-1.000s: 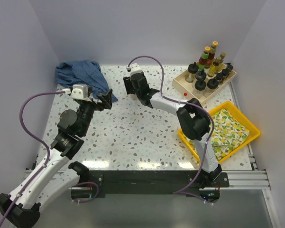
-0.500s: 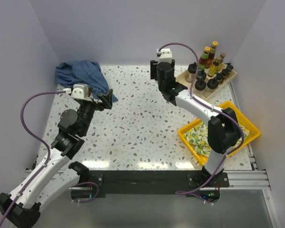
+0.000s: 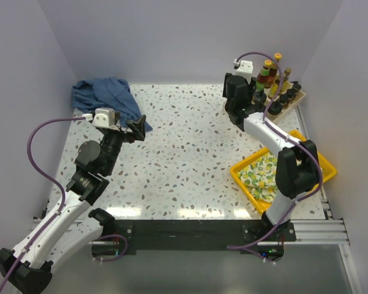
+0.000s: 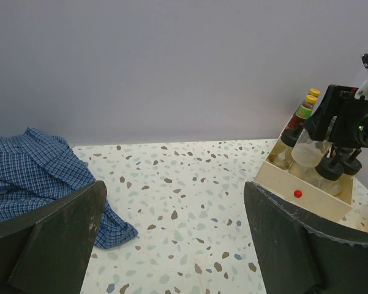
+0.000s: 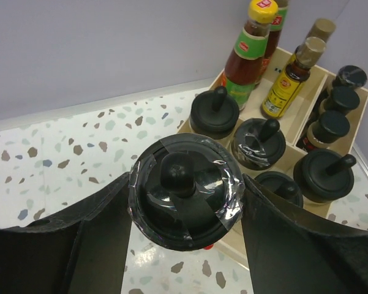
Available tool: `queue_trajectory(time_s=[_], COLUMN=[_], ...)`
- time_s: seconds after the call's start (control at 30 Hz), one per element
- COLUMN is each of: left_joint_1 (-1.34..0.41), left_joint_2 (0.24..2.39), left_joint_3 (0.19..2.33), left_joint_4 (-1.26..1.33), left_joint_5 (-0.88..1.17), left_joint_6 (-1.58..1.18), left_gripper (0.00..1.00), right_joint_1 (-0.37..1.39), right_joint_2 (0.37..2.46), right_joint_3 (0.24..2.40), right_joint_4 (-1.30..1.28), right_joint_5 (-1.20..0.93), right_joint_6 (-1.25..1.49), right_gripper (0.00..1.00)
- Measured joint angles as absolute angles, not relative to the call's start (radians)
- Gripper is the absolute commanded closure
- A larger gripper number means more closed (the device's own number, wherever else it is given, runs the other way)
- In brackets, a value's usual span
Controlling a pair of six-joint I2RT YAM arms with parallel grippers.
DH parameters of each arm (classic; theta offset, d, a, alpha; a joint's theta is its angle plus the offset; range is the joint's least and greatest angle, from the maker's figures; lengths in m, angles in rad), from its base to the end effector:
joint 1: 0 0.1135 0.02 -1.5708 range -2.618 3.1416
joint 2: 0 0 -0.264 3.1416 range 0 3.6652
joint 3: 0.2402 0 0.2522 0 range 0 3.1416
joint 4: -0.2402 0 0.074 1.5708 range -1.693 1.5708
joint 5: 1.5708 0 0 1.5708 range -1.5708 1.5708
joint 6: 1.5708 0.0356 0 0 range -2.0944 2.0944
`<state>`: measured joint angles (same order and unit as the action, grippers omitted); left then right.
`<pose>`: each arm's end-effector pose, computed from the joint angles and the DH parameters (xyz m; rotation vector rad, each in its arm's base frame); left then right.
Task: Organize the condiment bottles
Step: Place the bottle in the storage box.
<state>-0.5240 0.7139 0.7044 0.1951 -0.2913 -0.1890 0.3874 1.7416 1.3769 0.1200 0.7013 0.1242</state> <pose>0.1542 -0.0773 0.3640 -0.0105 1.4042 -0.3915 0.3914 0.1349 0.3178 0.2578 1.7455 -0.2651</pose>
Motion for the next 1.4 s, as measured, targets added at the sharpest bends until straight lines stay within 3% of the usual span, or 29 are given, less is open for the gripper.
queue_trajectory(time_s=[0.63, 0.67, 0.7, 0.9, 1.03, 1.3, 1.4], left_joint_1=[-0.524, -0.524, -0.524, -0.524, -0.524, -0.524, -0.524], left_joint_2=[0.714, 0.714, 0.714, 0.714, 0.714, 0.714, 0.714], left_joint_3=[0.704, 0.704, 0.704, 0.704, 0.704, 0.704, 0.704], left_joint_4=[0.195, 0.195, 0.195, 0.195, 0.195, 0.195, 0.195], left_joint_5=[-0.283, -0.282, -0.281, -0.273, -0.272, -0.272, -0.272], left_joint_6=[-0.189, -0.189, -0.189, -0.189, -0.189, -0.189, -0.189], left_gripper=[0.00, 0.00, 0.00, 0.00, 0.00, 0.00, 0.00], right_joint_1=[0.262, 0.261, 0.260, 0.256, 0.254, 0.250, 0.250], right_joint_2=[1.846, 1.847, 1.851, 1.884, 1.894, 1.894, 1.894], right_joint_3=[1.304, 1.300, 1.297, 1.276, 1.243, 1.230, 1.232], right_joint_4=[0.233, 0.236, 0.241, 0.283, 0.311, 0.313, 0.305], right_joint_5=[0.627, 0.623, 0.617, 0.583, 0.585, 0.586, 0.589], right_joint_6=[0.212, 0.218, 0.222, 0.249, 0.255, 0.269, 0.282], right_gripper=[1.00, 0.97, 0.88, 0.65, 0.56, 0.24, 0.19])
